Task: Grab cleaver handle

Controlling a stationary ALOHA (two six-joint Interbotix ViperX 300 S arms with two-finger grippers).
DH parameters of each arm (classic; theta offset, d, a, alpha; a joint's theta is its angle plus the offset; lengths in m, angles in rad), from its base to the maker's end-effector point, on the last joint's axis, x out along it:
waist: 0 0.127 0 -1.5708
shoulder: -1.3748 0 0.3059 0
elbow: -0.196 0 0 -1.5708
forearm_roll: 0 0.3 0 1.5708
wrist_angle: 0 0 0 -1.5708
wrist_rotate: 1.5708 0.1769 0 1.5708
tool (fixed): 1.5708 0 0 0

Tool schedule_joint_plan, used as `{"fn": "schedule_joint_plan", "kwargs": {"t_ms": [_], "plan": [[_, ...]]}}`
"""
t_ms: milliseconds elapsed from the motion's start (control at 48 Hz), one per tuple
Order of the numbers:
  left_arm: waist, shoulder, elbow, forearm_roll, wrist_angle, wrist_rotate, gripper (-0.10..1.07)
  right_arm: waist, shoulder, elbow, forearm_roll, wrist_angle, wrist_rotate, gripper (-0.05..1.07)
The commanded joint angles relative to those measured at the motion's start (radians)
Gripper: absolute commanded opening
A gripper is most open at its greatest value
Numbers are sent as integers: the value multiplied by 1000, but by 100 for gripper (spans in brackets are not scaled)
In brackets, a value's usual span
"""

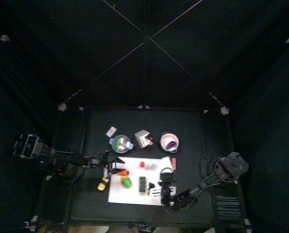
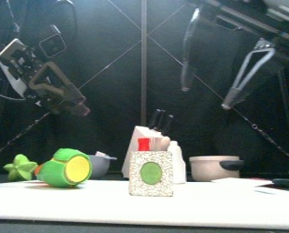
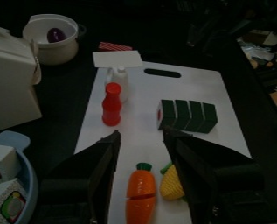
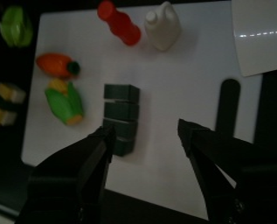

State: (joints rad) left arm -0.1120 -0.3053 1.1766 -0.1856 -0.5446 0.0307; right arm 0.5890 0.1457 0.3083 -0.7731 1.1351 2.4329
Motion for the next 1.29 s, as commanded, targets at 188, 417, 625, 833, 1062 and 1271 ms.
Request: {"fn": "schedule_joint_plan", "kwargs": {"t_ms": [188,417,625,833,1062,1271], "plan": [[-6,6,-20,-2,-11,2,82,-14,-167,192,172,-83,-239,91],[-6,8,-20,-2,-11,5,82,-63,-215,339,259,-152,-330,90],[-6,9,-14,-2,-11,2,82,-130,-215,453,253,-267,-339,90],[-6,9,-14,-5,-11,2,82,-170,-210,528,222,-380,-334,90],[-6,9,-3,-32,-9,2,82,-184,-173,546,213,-419,-341,89],[-6,9,-3,-43,-11,3,82,-178,-149,537,215,-419,-339,74]]}}
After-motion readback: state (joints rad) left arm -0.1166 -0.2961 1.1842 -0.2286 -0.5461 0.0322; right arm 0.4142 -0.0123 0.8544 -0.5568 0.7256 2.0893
